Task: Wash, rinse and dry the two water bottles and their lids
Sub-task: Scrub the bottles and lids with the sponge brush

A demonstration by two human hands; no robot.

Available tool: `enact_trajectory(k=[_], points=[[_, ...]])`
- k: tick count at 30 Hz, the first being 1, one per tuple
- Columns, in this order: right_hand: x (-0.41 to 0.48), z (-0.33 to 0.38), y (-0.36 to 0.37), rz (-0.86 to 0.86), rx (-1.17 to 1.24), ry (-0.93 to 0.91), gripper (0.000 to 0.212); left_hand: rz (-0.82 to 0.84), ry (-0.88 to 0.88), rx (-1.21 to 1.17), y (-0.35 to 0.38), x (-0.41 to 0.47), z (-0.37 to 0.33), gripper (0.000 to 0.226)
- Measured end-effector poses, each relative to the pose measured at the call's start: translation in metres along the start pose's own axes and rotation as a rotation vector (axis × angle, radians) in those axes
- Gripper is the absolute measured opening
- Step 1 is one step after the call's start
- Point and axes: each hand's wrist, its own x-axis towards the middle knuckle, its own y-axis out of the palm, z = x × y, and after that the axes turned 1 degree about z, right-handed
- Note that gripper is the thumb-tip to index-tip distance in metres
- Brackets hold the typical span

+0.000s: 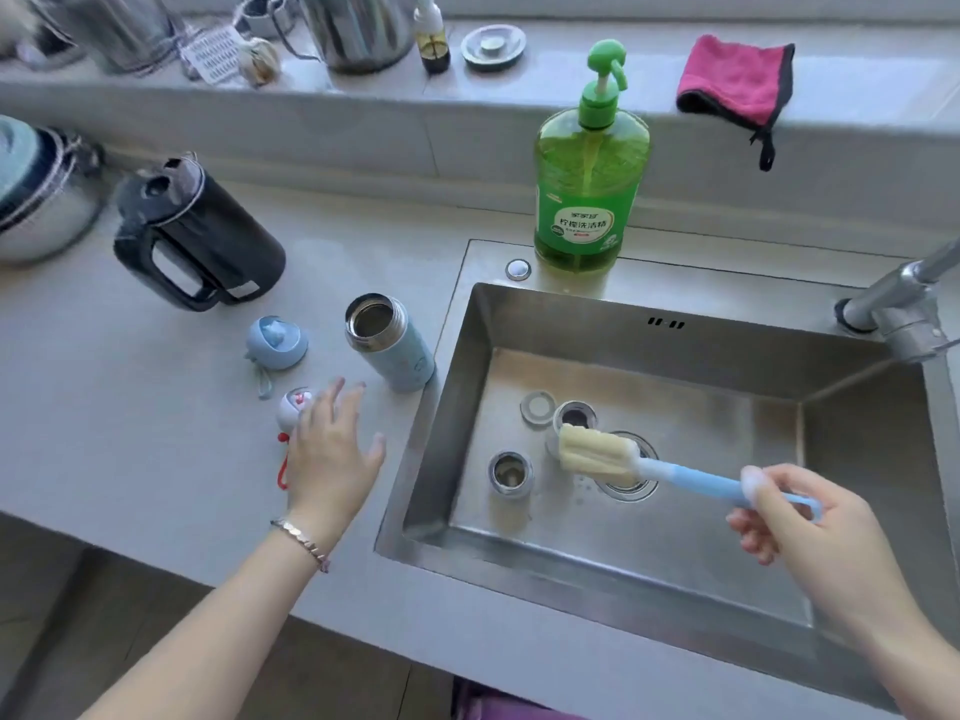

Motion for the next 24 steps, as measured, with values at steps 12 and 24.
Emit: enact_trajectory(k=[12, 24], points=[[-0.033, 0.000, 0.029, 0.025, -0.065, -0.025, 0.024, 0.172, -0.334, -0.106, 0.028, 0.030, 0.071, 0.054], [-0.051, -0.002, 0.013, 0.118, 0.183, 0.094, 0.018, 0.312, -0.117, -0.775, -0.032, -0.060, -0.040, 0.063]])
